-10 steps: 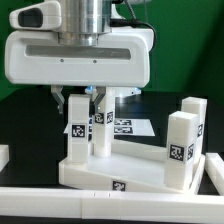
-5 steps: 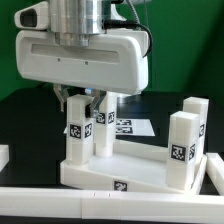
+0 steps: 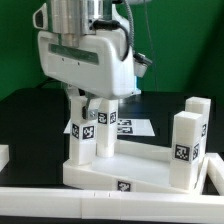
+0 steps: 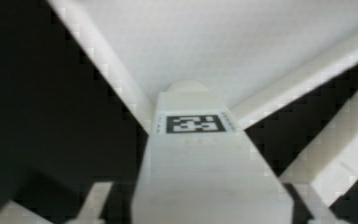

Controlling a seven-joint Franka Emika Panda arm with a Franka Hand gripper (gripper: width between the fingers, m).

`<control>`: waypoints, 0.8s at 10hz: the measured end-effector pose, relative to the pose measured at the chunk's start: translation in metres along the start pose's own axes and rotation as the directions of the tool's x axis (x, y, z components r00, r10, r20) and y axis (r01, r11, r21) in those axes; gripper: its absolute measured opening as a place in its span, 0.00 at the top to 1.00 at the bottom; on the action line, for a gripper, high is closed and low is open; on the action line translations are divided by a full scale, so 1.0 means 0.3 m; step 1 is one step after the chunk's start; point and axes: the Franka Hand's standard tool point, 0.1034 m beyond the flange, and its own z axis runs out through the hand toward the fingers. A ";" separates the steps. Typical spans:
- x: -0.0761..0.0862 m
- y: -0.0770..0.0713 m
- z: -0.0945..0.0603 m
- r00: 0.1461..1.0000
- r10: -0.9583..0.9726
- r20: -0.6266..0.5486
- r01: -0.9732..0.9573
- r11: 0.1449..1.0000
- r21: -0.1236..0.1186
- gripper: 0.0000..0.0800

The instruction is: Assemble desk

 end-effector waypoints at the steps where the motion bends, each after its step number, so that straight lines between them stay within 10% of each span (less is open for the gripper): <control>1: 0.000 -0.002 0.001 0.996 0.093 0.000 -0.093 0.996 0.000 0.64; 7: -0.002 -0.009 0.002 0.951 0.308 0.006 -0.308 0.951 0.005 0.62; 8: -0.002 -0.008 0.002 0.965 0.263 0.006 -0.263 0.965 0.004 0.39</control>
Offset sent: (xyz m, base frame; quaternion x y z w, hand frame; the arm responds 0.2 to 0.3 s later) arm 0.0013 0.0006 -0.0005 -0.0054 -0.0072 0.1642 0.9864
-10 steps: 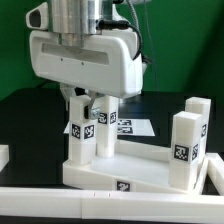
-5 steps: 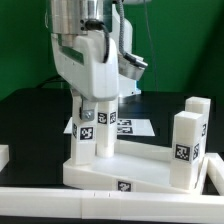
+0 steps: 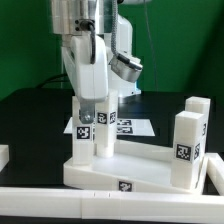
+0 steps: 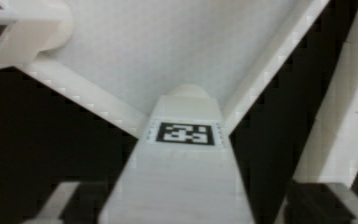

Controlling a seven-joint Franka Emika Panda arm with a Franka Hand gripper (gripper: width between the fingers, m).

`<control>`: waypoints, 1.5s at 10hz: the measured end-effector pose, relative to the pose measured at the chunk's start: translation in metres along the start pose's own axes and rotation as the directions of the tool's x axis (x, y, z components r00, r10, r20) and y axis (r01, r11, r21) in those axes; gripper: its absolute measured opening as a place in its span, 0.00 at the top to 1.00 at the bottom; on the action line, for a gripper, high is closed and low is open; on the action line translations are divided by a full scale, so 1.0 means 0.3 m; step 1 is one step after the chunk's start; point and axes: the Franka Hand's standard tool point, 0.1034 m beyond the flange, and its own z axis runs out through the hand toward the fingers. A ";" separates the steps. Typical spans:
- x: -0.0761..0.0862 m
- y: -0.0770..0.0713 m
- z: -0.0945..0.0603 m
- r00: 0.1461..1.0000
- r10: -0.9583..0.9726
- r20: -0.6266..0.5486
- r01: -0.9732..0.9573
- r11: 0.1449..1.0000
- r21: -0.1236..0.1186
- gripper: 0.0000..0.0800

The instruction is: Assemble desk

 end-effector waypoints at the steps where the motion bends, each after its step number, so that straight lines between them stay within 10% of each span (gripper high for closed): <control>1: -0.001 0.000 0.000 0.998 -0.063 0.000 0.063 0.998 0.000 0.26; 7: -0.004 -0.001 0.001 0.838 -0.546 -0.005 0.545 0.838 -0.010 0.19; 15: 0.004 -0.005 0.010 0.314 -0.949 -0.025 0.947 0.315 -0.058 0.19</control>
Offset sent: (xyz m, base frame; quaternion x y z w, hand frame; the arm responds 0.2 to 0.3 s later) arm -0.0031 0.0048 0.0031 0.0101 0.0047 -0.2646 0.9643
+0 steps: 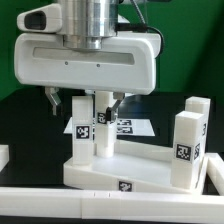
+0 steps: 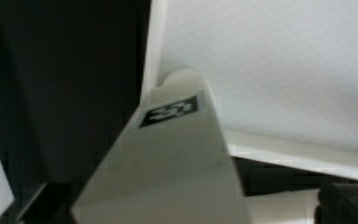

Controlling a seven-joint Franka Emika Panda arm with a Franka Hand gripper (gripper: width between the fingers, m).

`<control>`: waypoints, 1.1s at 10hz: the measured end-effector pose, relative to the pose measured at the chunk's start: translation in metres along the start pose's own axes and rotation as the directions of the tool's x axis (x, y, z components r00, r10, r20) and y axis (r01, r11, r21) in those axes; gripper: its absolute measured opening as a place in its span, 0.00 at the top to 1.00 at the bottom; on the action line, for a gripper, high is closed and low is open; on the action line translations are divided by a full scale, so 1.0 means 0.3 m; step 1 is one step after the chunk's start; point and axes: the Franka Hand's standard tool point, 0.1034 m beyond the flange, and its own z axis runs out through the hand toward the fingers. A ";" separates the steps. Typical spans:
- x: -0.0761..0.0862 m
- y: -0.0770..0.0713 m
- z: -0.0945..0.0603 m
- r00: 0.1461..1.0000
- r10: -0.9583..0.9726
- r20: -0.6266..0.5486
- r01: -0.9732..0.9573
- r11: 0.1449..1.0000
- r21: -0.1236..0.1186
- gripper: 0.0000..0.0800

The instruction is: Assemble desk

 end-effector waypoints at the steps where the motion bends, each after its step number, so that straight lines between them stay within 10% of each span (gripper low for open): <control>1: -0.004 0.006 0.003 0.997 -0.071 0.002 0.071 0.997 0.000 0.19; 3: -0.005 0.020 0.003 0.985 -0.175 0.003 0.175 0.985 -0.001 0.19; 7: -0.005 0.020 0.005 0.986 -0.165 0.004 0.165 0.986 0.000 0.64; 11: -0.006 0.020 0.006 1.000 0.001 0.004 -0.001 1.000 0.000 0.64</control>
Offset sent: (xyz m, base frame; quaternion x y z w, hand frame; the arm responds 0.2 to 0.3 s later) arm 0.0000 0.0000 0.0000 0.0000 0.0000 -0.0650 0.9979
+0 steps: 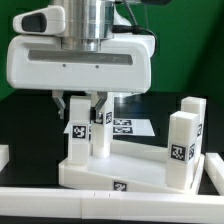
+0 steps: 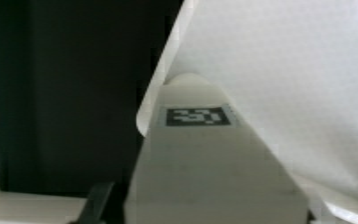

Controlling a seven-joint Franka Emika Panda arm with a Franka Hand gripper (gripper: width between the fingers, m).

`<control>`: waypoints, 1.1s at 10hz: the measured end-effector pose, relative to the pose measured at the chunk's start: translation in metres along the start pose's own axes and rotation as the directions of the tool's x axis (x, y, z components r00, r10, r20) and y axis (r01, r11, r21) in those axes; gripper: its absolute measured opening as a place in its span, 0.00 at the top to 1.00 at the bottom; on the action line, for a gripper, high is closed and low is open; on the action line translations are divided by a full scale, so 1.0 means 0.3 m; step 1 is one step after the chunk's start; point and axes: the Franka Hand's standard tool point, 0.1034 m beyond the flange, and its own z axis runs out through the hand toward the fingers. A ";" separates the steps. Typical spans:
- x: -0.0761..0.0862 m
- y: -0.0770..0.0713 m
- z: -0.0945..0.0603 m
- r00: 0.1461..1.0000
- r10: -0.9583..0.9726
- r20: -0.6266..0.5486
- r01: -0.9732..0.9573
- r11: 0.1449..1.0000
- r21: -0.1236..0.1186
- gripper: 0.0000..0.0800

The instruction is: Assemble desk

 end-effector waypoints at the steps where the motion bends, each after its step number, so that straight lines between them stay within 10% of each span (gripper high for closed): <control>1: 0.000 0.000 0.000 0.999 0.037 0.000 -0.037 0.999 0.000 0.64; 6: -0.003 0.017 0.006 0.859 0.512 0.023 -0.512 0.857 0.052 0.64; 11: 0.001 0.015 0.008 0.570 0.820 0.041 -0.821 0.569 0.037 0.64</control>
Offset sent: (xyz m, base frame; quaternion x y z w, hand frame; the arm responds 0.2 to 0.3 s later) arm -0.0034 -0.0028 -0.0055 0.0372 -0.0131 0.2117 0.9765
